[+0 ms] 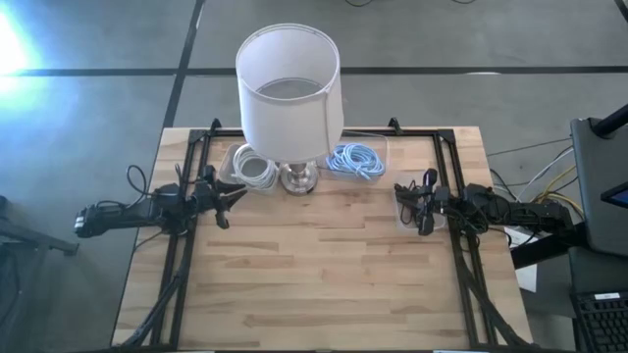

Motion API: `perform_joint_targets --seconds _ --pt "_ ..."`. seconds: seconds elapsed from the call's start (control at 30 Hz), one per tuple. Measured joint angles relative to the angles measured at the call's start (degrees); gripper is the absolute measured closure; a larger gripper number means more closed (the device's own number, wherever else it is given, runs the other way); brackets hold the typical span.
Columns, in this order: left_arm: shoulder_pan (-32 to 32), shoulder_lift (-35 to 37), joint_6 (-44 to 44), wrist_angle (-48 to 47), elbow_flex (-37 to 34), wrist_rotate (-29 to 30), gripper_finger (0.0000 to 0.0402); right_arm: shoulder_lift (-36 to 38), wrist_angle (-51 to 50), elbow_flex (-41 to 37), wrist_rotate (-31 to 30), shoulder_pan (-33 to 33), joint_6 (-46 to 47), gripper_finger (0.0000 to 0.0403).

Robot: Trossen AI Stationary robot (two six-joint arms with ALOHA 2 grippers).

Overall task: Pick & Place USB Port
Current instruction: Return to Home Position

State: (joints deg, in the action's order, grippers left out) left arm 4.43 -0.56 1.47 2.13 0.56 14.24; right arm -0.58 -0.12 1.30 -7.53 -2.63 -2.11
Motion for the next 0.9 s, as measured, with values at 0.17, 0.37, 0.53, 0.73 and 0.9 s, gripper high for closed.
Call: perform_joint_targets --seconds 0.17,0.37,0.53,0.73,0.9 --pt "0.0 0.0 0.0 0.0 0.0 0.0 0.0321 0.0 0.0 0.0 0.0 0.0 0.0 0.0325" --pt "0.0 0.0 0.0 0.0 0.0 0.0 0.0321 0.0 0.0 0.0 0.0 0.0 0.2 0.0317" --pt "0.0 0.0 0.0 0.0 0.0 0.0 0.0321 0.0 0.0 0.0 0.0 0.0 0.1 0.0314" --pt "0.0 0.0 0.0 0.0 0.0 0.0 0.0321 0.0 0.0 0.0 0.0 0.0 0.0 0.0324" --pt "0.0 0.0 0.0 0.0 0.0 0.0 0.0321 0.0 0.0 0.0 0.0 0.0 0.1 0.0333"
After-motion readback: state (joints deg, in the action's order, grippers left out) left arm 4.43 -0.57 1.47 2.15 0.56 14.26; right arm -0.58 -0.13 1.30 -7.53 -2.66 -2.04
